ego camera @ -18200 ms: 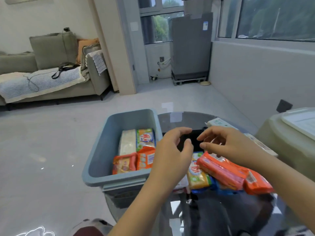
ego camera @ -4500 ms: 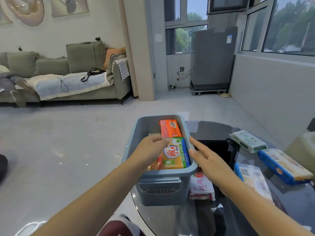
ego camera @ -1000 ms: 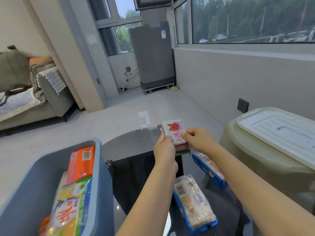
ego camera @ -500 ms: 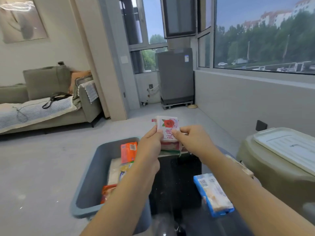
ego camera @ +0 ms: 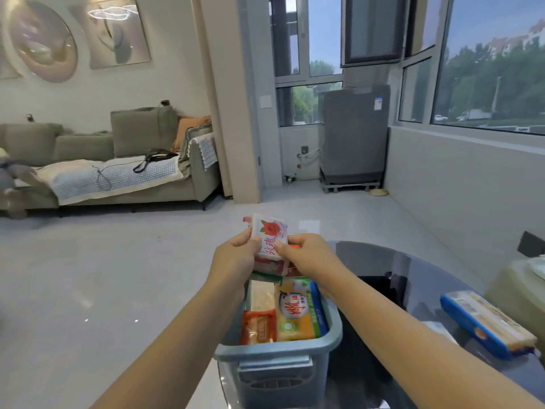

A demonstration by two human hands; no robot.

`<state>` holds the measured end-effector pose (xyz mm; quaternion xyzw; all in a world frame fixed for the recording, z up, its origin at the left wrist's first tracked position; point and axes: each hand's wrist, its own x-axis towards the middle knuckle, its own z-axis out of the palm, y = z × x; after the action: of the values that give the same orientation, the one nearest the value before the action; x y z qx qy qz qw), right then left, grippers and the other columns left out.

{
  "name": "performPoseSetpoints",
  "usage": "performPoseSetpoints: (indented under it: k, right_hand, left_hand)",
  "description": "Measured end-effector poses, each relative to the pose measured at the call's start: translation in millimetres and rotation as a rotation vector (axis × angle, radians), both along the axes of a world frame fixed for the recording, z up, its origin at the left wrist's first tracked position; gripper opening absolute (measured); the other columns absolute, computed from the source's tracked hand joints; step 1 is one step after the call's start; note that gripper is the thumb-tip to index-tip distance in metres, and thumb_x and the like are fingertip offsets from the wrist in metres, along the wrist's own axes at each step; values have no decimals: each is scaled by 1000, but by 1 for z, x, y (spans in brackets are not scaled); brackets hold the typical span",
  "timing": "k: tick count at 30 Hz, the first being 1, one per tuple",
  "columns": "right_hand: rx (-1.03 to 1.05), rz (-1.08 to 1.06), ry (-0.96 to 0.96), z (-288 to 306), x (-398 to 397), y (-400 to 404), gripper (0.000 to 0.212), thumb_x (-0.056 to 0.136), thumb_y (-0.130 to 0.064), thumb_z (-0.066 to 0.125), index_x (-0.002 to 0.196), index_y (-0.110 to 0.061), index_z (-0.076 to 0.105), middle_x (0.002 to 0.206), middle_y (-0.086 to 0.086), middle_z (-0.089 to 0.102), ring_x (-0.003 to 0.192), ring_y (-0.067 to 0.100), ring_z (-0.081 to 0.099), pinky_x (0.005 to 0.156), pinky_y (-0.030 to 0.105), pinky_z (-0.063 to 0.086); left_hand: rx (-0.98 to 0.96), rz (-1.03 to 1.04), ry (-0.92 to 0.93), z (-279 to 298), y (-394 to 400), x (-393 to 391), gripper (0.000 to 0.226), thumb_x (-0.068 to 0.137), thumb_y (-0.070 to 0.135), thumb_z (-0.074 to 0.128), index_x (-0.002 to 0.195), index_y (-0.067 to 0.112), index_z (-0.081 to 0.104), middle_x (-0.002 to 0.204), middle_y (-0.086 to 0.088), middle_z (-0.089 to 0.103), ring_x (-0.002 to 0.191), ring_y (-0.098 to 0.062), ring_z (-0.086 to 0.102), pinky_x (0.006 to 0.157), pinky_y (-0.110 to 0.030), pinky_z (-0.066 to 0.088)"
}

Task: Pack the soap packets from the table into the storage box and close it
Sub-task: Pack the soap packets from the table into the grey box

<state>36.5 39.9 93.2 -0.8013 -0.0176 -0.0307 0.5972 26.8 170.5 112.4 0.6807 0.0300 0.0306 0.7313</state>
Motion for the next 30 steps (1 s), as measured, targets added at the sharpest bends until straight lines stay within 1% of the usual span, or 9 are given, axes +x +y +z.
performPoseSetpoints:
  k: [2, 5, 8, 12, 15, 18, 21, 26, 30]
  right_hand:
    - [24, 33, 57, -4, 11, 9, 26, 88, -28, 59, 108, -12, 64, 88, 1, 70, 76, 12, 68, 58, 21, 55]
    - [28, 30, 162, -9, 25, 15, 26, 86, -22, 61, 107, -7, 64, 87, 5, 70, 71, 14, 69, 53, 22, 56]
    - [-40, 24, 230, -13, 37, 16, 26, 83, -22, 65, 103, -5, 65, 86, 8, 71, 67, 15, 70, 53, 22, 55]
    - [-410, -13, 180, -19, 48, 26, 26, 80, -27, 66, 96, -7, 64, 86, 8, 69, 68, 18, 65, 59, 24, 53]
    - [-483, -28, 168, -23, 53, 31, 26, 80, -26, 65, 96, -6, 63, 81, 8, 64, 69, 18, 60, 55, 22, 46]
    - [-520, -53, 153, -27, 56, 31, 28, 79, -30, 65, 97, -8, 61, 84, 7, 64, 76, 19, 61, 64, 26, 51]
    - [-615, -84, 98, -29, 55, 29, 36, 76, -40, 67, 96, -10, 64, 90, 7, 67, 82, 21, 64, 75, 34, 55]
    - [-638, -85, 20, -32, 51, 23, 32, 72, -43, 70, 85, -13, 71, 82, 3, 69, 75, 16, 64, 74, 33, 57]
    - [-603, -60, -2, -36, 47, 19, 32, 74, -42, 70, 89, -15, 73, 87, 3, 70, 77, 14, 63, 72, 28, 55]
  left_hand:
    - [71, 17, 14, -4, 10, 8, 26, 92, 10, 53, 114, 21, 63, 84, -2, 71, 60, -9, 70, 45, -21, 52]
    - [217, -23, 80, -13, 18, 18, 29, 93, 15, 53, 120, 11, 62, 106, -10, 70, 90, -23, 68, 72, -32, 57]
    - [382, -39, 119, -20, 19, 29, 30, 94, 14, 50, 121, 8, 60, 113, -12, 67, 99, -25, 65, 81, -33, 55]
    - [541, -20, 226, -31, 18, 43, 30, 90, 4, 47, 118, 3, 60, 111, -16, 66, 94, -27, 63, 68, -28, 53]
    - [413, 9, 276, -33, 15, 50, 33, 90, -1, 41, 115, 4, 61, 103, -15, 68, 74, -23, 66, 54, -26, 56]
    - [330, 29, 341, -33, 10, 55, 29, 92, 2, 42, 112, 4, 63, 96, -18, 69, 76, -31, 69, 67, -39, 60]
    - [360, 15, 351, -40, 8, 56, 27, 92, 5, 45, 113, 5, 62, 104, -18, 68, 90, -32, 68, 81, -45, 57]
    - [377, -17, 338, -49, 17, 58, 30, 91, -3, 41, 114, 2, 60, 96, -15, 67, 75, -23, 66, 73, -36, 57]
    - [472, -68, 241, -51, 17, 51, 38, 91, -2, 36, 123, 6, 55, 110, -15, 66, 94, -27, 66, 81, -40, 57]
